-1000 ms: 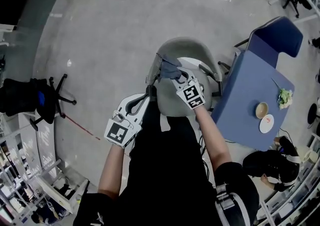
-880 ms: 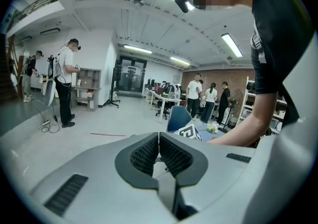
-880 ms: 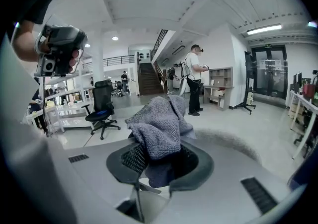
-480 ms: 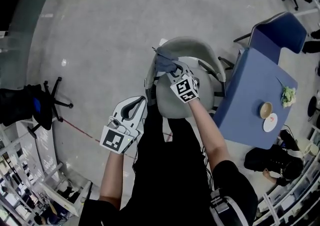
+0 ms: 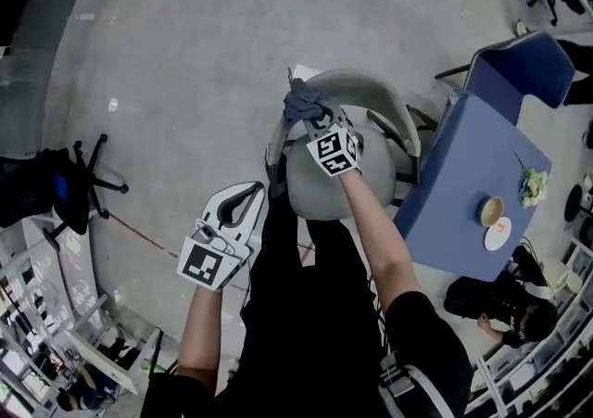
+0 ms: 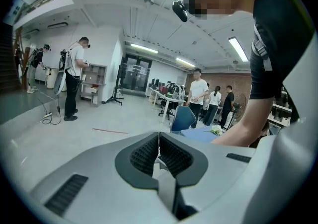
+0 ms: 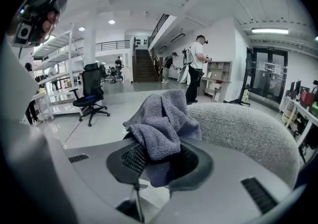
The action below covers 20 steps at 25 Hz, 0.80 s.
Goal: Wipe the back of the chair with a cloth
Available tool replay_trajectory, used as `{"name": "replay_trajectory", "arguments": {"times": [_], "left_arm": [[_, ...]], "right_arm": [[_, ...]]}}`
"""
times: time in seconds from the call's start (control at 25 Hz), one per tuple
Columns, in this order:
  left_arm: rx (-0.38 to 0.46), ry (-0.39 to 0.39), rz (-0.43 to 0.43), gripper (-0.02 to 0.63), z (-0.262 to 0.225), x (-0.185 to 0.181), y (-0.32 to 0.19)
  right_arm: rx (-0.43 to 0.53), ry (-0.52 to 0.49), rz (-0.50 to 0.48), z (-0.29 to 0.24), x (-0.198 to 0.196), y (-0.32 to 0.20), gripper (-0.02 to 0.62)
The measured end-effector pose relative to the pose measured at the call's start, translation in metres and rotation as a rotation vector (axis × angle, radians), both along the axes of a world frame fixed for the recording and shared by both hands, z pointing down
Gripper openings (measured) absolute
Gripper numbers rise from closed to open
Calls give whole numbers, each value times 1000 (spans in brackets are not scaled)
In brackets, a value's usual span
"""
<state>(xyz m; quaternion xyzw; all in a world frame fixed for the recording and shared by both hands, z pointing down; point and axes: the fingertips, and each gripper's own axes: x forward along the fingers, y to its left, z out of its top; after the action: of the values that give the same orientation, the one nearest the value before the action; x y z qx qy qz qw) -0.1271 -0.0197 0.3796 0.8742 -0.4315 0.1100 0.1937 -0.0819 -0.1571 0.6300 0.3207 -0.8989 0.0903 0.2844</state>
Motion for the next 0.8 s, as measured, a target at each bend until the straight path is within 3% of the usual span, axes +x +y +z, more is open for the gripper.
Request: {"name": "replay_trajectory", "arguments": {"times": [0.4,0.8], "left_arm": [[-9,16,-7,26,7,-6,-4],[4,30,1,26,12,2,-9]], "right_arm": [[-12,12,39,5,-1,-5,126],[27,83,7,6,8,-9,126]]}}
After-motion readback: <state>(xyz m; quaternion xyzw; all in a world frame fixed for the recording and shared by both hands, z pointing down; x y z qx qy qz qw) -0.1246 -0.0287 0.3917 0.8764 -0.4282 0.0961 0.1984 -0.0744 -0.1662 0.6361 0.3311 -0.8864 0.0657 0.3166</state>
